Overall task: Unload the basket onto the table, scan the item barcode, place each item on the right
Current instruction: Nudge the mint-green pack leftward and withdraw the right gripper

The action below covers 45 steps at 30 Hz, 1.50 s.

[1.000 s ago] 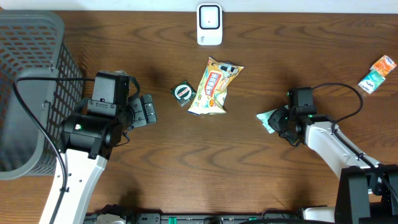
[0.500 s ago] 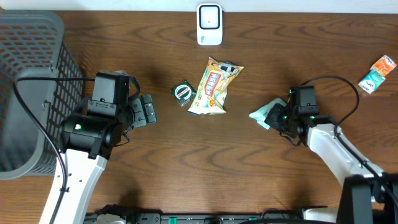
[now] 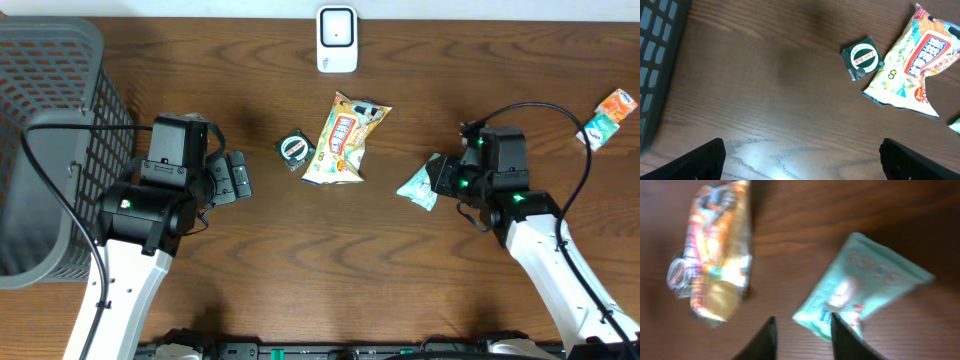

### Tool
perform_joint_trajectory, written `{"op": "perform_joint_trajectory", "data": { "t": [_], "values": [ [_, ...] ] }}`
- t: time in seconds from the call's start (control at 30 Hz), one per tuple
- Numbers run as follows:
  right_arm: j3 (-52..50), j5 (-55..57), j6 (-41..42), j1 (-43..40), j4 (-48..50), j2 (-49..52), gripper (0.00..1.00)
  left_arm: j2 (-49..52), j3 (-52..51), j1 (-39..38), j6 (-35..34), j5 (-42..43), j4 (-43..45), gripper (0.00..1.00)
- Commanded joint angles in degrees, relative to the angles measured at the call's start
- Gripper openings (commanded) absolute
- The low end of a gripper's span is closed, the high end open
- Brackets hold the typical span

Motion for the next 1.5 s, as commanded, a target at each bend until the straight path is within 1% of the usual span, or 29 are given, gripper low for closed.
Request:
{"op": "perform_joint_trajectory", "data": {
  "t": [0.0, 0.07, 0.3, 0.4, 0.43, 0.47, 0.5, 0.6, 0.63, 0.7, 0.77, 0.83, 0.97, 1.03, 1.3, 1.47],
  "values": [
    [0.4, 7.5, 4.2, 0.3, -1.5, 2.0, 0.45, 0.1, 0.5, 0.1, -0.5, 0.1, 0.0, 0.98],
    [0.3, 7.6, 6.2, 0.3, -1.9, 4.1, 0.49, 0.1, 0.5, 0.1, -0.5, 0.1, 0.0, 0.98],
    [0.3, 7.8, 9.4, 0.3, -0.2, 14.1, 0.52, 0.1, 0.5, 0.1, -0.5, 0.1, 0.0, 0.98],
    [0.3, 7.5, 11.0, 0.3, 0.2, 17.8, 0.53, 0.1, 0.5, 0.1, -0.5, 0.1, 0.0, 0.98],
    [0.3, 7.0, 11.0, 0.3, 0.5, 18.8, 0.51, 0.1, 0.5, 0.1, -0.5, 0.1, 0.0, 0.98],
    [0.3, 6.5, 11.0, 0.3, 1.0, 19.6, 0.49, 0.1, 0.5, 0.1, -0.5, 0.1, 0.0, 0.98],
    [0.3, 6.0, 10.9, 0.3, 1.7, 20.3, 0.38, 0.1, 0.5, 0.1, -0.5, 0.1, 0.0, 0.98],
    [0.4, 5.0, 10.9, 0.3, 2.8, 20.8, 0.13, 0.1, 0.5, 0.1, -0.5, 0.1, 0.0, 0.98],
    [0.4, 4.4, 10.6, 0.3, 3.1, 20.7, 0.09, 0.1, 0.5, 0.1, -0.5, 0.1, 0.0, 0.98],
    [0.5, 1.9, 9.8, 0.3, 4.2, 20.6, 0.04, 0.1, 0.5, 0.1, -0.5, 0.1, 0.0, 0.98],
    [0.8, 0.1, 9.8, 0.3, 4.7, 20.3, 0.01, 0.1, 0.5, 0.1, -0.5, 0.1, 0.0, 0.98],
    [1.6, -1.6, 9.1, 0.3, 4.7, 19.7, 0.01, 0.1, 0.5, 0.1, -0.5, 0.1, 0.0, 0.98],
    [4.0, -5.7, 3.5, 0.3, 4.5, 17.4, 0.01, 0.1, 0.5, 0.1, -0.5, 0.1, 0.0, 0.98],
    [5.5, -7.0, 2.4, 0.3, 4.0, 15.7, 0.01, 0.1, 0.5, 0.1, -0.5, 0.1, 0.0, 0.98],
    [8.7, -7.3, 1.2, 0.5, 4.0, 7.2, 0.01, 0.1, 0.5, 0.1, -0.5, 0.1, 0.0, 0.98],
    [8.7, -7.2, 1.2, 0.6, 4.2, 5.0, 0.01, 0.1, 0.5, 0.1, -0.5, 0.1, 0.0, 0.98]
  ]
}}
